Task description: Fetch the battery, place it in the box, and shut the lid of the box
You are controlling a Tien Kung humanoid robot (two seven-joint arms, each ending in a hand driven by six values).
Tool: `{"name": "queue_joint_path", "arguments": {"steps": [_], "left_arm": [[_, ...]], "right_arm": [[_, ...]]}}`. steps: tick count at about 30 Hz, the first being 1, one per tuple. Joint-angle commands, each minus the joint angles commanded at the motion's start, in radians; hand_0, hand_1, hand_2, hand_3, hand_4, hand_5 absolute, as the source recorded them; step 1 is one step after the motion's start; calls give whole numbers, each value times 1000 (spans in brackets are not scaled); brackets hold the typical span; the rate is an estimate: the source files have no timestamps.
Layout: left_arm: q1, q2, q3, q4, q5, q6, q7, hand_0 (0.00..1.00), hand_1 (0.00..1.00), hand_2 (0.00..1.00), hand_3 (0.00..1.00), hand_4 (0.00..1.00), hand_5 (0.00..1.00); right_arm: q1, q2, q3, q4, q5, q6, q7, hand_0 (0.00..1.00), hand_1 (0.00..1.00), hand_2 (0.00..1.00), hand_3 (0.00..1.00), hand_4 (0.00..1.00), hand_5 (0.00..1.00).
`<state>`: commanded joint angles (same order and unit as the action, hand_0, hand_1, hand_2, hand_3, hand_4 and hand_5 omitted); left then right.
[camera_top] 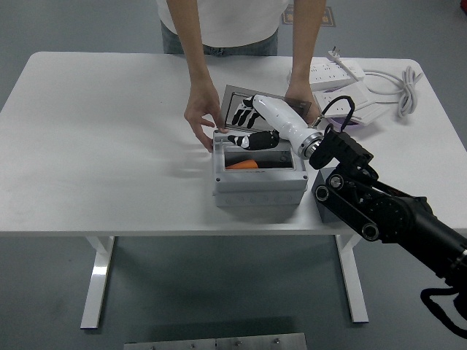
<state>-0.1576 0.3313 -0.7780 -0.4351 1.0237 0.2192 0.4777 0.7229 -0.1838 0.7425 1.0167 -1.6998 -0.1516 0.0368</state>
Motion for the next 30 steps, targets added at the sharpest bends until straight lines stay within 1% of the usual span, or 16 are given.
{"name": "queue_joint_path", "arguments": {"steps": [1,6,7,12,13,18,19,24,25,30], "left_arm": [[1,1,1,0,-2,1,-1,632,698,573,541,500,2],[2,5,6,0,-13,9,-9,632,698,573,541,500,2],[2,6,7,0,-14,10,-10,632,698,573,541,500,2],[4,7,6,0,-13,13,-12,632,698,573,541,500,2],[3,7,5,0,-13,13,-12,632,698,573,541,500,2],[3,7,5,0,-11,13,-12,632,698,573,541,500,2],[3,7,5,0,-11,13,-12,632,698,573,541,500,2],[6,7,2,-1,-8,13,-10,632,698,573,541,500,2],[7,7,1,-1,-7,13,-10,632,698,573,541,500,2],[10,7,1,-1,-8,12,-9,632,698,573,541,500,2]], "right_arm": [[4,-5,-3,-1,11,0,-3,703,463,515,503,844,277],[9,-27,-28,-15,78,-7,-12,703,463,515,503,844,277],[7,-28,-33,-22,93,-10,-12,663,462,507,503,850,298],[-4,-26,-50,-44,126,-15,-10,663,462,507,503,850,298],[-6,-25,-51,-46,128,-17,-9,292,381,454,498,850,307],[-14,-20,-60,-53,133,-23,-9,292,381,454,498,850,307],[-16,-20,-62,-54,134,-23,-10,26,255,380,468,845,319],[-21,-20,-69,-53,126,-31,-18,26,255,380,468,845,319],[-22,-21,-71,-51,125,-32,-20,3,237,365,456,843,320],[-24,-27,-78,-36,119,-35,-38,3,237,365,456,843,320]]}}
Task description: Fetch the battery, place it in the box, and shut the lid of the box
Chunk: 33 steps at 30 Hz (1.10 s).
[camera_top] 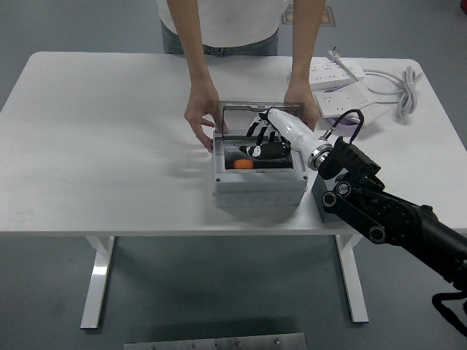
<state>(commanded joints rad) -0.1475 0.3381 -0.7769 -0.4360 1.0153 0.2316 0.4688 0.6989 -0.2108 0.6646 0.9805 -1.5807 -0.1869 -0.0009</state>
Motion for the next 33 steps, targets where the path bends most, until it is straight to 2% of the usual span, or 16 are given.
{"name": "queue_joint_path", "arguments": {"steps": [1,12,13,22,30,31,33], "left_arm": [[1,0,1,0,-1,0,0,632,698,573,541,500,2],[10,3,6,0,-12,3,-1,632,698,573,541,500,2],[11,4,7,0,-14,4,-1,632,698,573,541,500,2],[18,4,9,-1,-20,6,0,632,698,573,541,500,2],[22,10,10,-1,-25,9,1,632,698,573,541,500,2],[23,11,10,-1,-25,9,1,632,698,573,541,500,2],[23,14,11,-1,-26,9,1,632,698,573,541,500,2]], "right_arm": [[-1,-2,-2,5,-1,0,-4,2,213,358,442,838,320],[-17,-40,-2,78,-6,8,-37,2,209,355,447,800,281],[-19,-44,-2,85,-6,9,-39,2,209,355,442,733,268],[-26,-81,12,133,6,28,-64,2,208,355,437,742,275],[-16,-147,35,213,42,53,-101,2,206,352,435,751,285],[-15,-157,37,225,47,57,-106,2,204,349,436,734,254],[-13,-173,40,243,57,63,-114,2,204,349,436,734,254]]}}
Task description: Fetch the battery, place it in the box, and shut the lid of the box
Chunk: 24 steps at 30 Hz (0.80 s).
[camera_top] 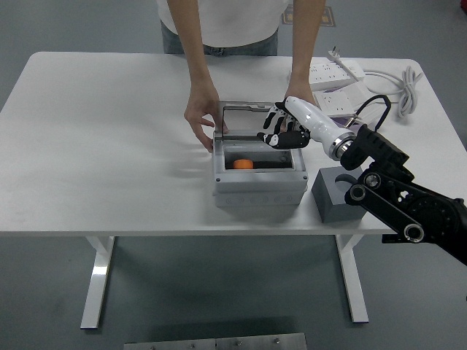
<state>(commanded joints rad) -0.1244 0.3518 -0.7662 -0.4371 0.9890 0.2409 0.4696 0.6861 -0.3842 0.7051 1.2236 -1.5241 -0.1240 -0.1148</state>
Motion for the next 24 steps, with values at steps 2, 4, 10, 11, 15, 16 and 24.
{"name": "queue_joint_path", "arguments": {"steps": [2,4,10,11,15,16,24], "left_arm": [[0,2,1,0,-1,0,-1,632,698,573,541,500,2],[0,2,3,0,-3,0,-1,632,698,573,541,500,2],[-2,1,3,0,-3,-2,1,632,698,573,541,500,2],[-3,0,3,0,-3,-3,1,632,698,573,541,500,2],[-8,-2,0,0,3,-6,3,632,698,573,541,500,2],[-10,-3,-1,0,6,-8,4,632,698,573,541,500,2],[-19,-9,-12,-1,28,-18,13,632,698,573,541,500,2]], "right_arm": [[1,-15,6,18,9,5,-8,2,204,349,436,734,254],[0,-29,15,34,13,7,-12,2,203,349,438,715,217],[12,-48,62,55,-1,8,-13,2,198,346,429,711,217],[16,-46,73,52,-6,7,-11,2,198,346,429,711,217],[36,-29,113,26,-28,1,-1,2,198,346,429,711,217],[42,-22,123,14,-32,-2,4,2,196,345,426,708,217],[72,40,175,-78,-24,-26,57,2,197,341,424,707,217]]}}
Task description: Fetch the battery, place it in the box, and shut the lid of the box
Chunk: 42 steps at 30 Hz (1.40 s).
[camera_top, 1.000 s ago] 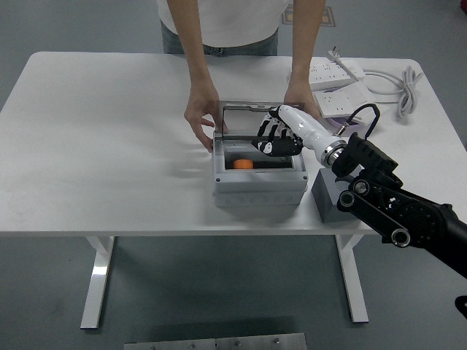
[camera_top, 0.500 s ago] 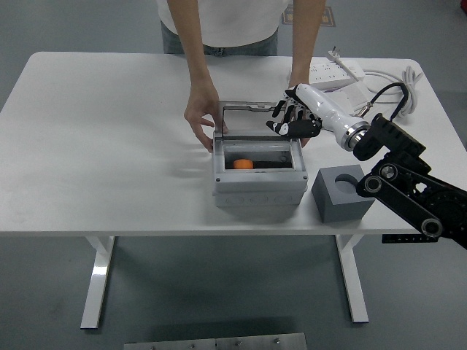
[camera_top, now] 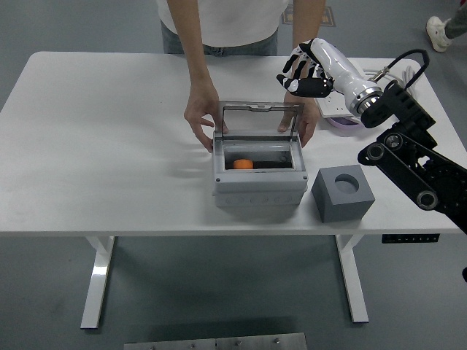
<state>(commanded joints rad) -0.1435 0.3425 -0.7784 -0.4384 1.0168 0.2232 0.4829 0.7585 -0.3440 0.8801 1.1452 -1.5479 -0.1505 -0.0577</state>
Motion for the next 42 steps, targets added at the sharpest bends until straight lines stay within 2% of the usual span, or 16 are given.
{"name": "queue_joint_path", "arguments": {"steps": [3,4,6,9,10,15,16,21,22,27,28,42], "left_arm": [[-4,-2,-4,0,8,-3,3,632,698,573,541,500,2],[-4,-2,-5,0,9,-4,3,632,698,573,541,500,2],[-8,-5,-10,-1,18,-8,7,632,698,573,541,500,2],[-10,-6,-12,-1,22,-10,8,632,698,573,541,500,2],[-11,-7,-13,-1,25,-10,9,632,698,573,541,500,2],[-15,-12,-19,-2,36,-16,13,632,698,573,541,500,2],[-16,-13,-19,-3,37,-17,13,632,698,573,541,500,2],[-19,-14,-21,-3,42,-19,15,632,698,573,541,500,2],[-19,-14,-22,-3,42,-20,16,632,698,573,541,500,2],[-20,-14,-23,-3,46,-22,17,632,698,573,541,500,2],[-21,-14,-23,-3,46,-22,16,632,698,573,541,500,2],[-20,-12,-17,-2,38,-17,9,632,698,573,541,500,2]], "right_arm": [[4,23,14,-31,7,0,19,2,197,341,424,707,217],[5,29,17,-38,9,0,23,59,244,370,458,739,240],[8,54,27,-66,13,4,35,59,244,370,458,739,240],[9,69,31,-81,14,6,40,59,244,370,458,739,240],[9,77,32,-88,14,6,42,518,484,536,553,839,429],[5,119,34,-126,16,9,58,518,484,536,553,839,429],[4,125,35,-130,17,10,61,766,685,650,660,958,753],[1,149,36,-145,24,13,69,766,685,650,660,958,753],[1,152,35,-147,24,13,69,802,697,659,673,998,920],[-2,163,27,-157,28,14,69,802,697,659,673,998,920],[-3,164,23,-160,29,14,69,840,703,666,687,998,998],[-10,164,-62,-159,39,24,56,848,706,671,696,998,998]]}}
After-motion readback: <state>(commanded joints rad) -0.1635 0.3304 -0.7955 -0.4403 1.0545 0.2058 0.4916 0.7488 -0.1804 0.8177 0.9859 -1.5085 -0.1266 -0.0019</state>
